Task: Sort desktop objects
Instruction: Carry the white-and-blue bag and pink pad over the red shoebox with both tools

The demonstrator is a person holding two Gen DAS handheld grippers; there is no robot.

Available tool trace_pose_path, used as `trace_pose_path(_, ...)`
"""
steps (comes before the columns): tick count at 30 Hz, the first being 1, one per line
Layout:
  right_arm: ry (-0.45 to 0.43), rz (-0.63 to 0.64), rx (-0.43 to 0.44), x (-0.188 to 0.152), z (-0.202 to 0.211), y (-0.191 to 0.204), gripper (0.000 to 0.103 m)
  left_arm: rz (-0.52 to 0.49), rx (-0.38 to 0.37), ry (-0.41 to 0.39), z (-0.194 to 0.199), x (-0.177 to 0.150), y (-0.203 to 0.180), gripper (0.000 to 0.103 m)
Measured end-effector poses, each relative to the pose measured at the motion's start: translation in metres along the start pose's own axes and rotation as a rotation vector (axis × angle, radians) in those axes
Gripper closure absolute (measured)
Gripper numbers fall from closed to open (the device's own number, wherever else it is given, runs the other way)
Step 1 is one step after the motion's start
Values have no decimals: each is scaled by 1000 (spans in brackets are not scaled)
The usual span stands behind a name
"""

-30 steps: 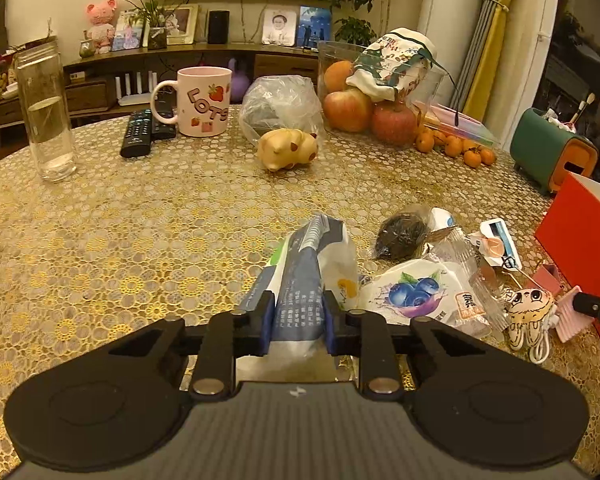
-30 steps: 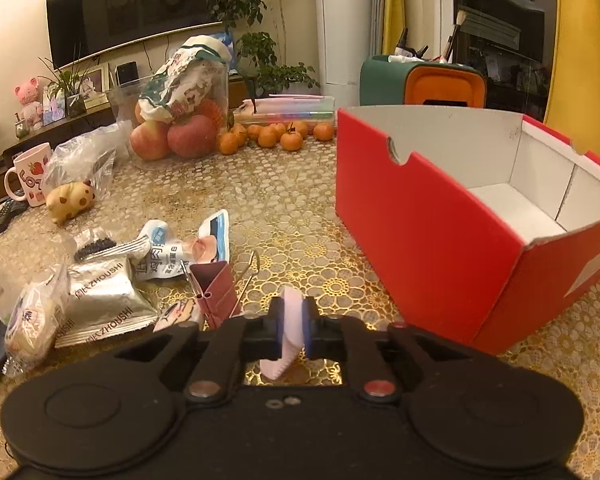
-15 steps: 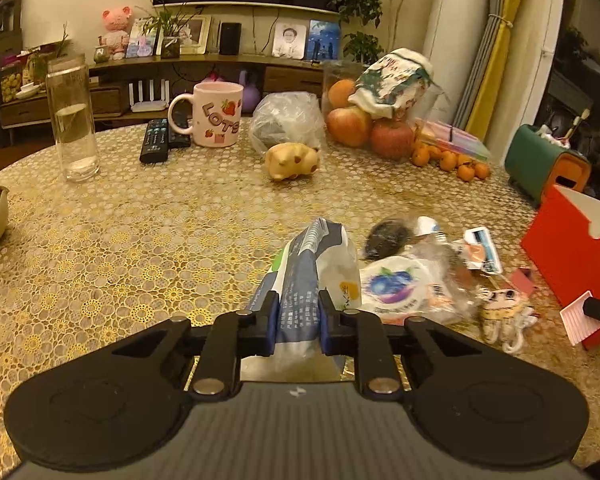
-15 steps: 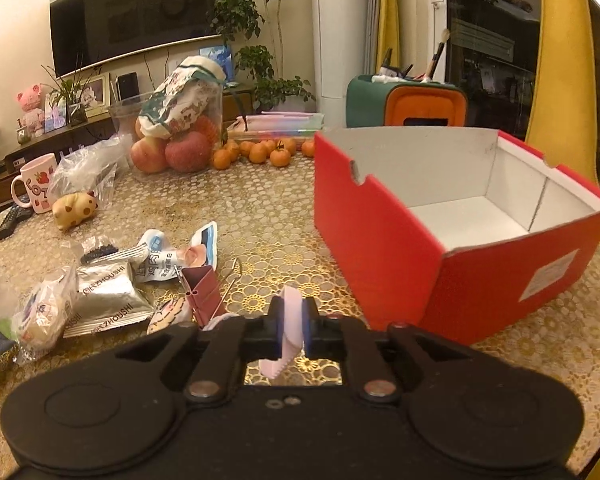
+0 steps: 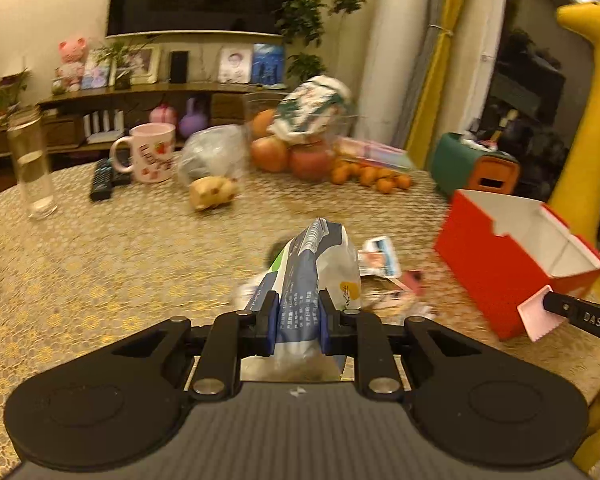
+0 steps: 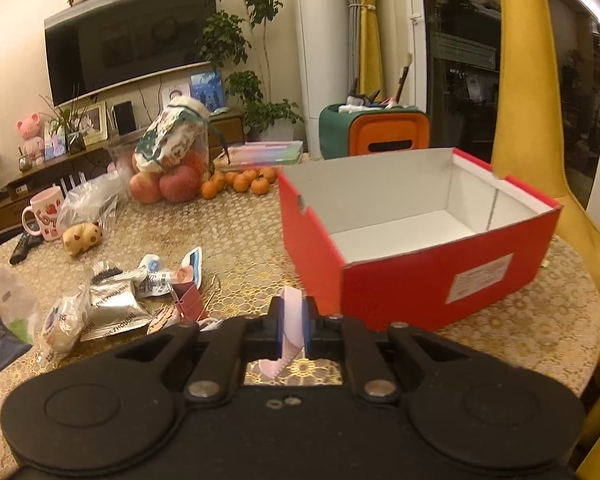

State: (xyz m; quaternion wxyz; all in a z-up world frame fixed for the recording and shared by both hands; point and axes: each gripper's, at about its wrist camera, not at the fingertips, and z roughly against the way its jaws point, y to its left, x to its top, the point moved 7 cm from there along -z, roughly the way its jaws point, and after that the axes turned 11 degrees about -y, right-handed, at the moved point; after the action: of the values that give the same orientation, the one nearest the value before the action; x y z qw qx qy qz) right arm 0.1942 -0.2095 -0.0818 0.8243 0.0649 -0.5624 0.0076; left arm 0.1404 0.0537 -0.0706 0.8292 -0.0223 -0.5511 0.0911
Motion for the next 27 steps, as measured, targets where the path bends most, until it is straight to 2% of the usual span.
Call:
trace_pose_path(14, -64, -53, -31, 23, 32, -58, 95, -117, -189, -13, 5, 10, -119, 85)
trace_pose_path(22, -109, -40, -43, 49, 24, -89, 95, -168, -257, -25, -13, 30, -173, 85)
trace_pose_path(27, -97, -45, -36, 66, 5, -106, 95, -204, -305, -4, -30, 44, -207, 85)
